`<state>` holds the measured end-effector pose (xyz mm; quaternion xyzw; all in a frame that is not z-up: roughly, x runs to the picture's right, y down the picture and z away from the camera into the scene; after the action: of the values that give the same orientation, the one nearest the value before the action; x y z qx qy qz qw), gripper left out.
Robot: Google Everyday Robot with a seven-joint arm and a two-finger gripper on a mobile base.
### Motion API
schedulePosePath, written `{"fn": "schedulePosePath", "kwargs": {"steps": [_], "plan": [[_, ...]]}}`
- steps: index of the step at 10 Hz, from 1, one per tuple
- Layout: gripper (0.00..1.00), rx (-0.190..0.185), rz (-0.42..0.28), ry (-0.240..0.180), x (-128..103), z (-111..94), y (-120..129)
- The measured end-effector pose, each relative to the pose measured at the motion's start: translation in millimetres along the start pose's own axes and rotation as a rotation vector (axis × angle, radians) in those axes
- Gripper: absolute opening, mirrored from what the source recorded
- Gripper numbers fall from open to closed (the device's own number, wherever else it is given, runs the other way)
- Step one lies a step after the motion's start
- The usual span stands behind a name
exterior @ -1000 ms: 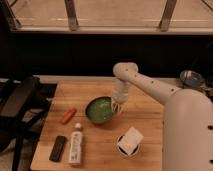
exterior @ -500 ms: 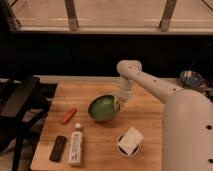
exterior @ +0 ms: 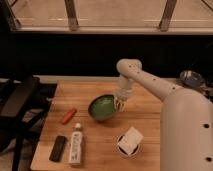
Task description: Drag the ceramic bowl in a circle
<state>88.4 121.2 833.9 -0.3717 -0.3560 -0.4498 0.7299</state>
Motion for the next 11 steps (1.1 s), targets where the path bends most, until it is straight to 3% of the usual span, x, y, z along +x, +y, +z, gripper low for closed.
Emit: {"fn": "schedulePosePath", "kwargs": {"steps": [3, 8, 11], "plan": [[0.02, 0.009, 0.006, 0.0, 0.4, -0.4, 0.2], [0.02, 0.081, 0.114, 0.004, 21.3, -18.3, 44.0], [0.02, 0.091, 0.138, -0.001, 45.0, -34.8, 60.0]]}}
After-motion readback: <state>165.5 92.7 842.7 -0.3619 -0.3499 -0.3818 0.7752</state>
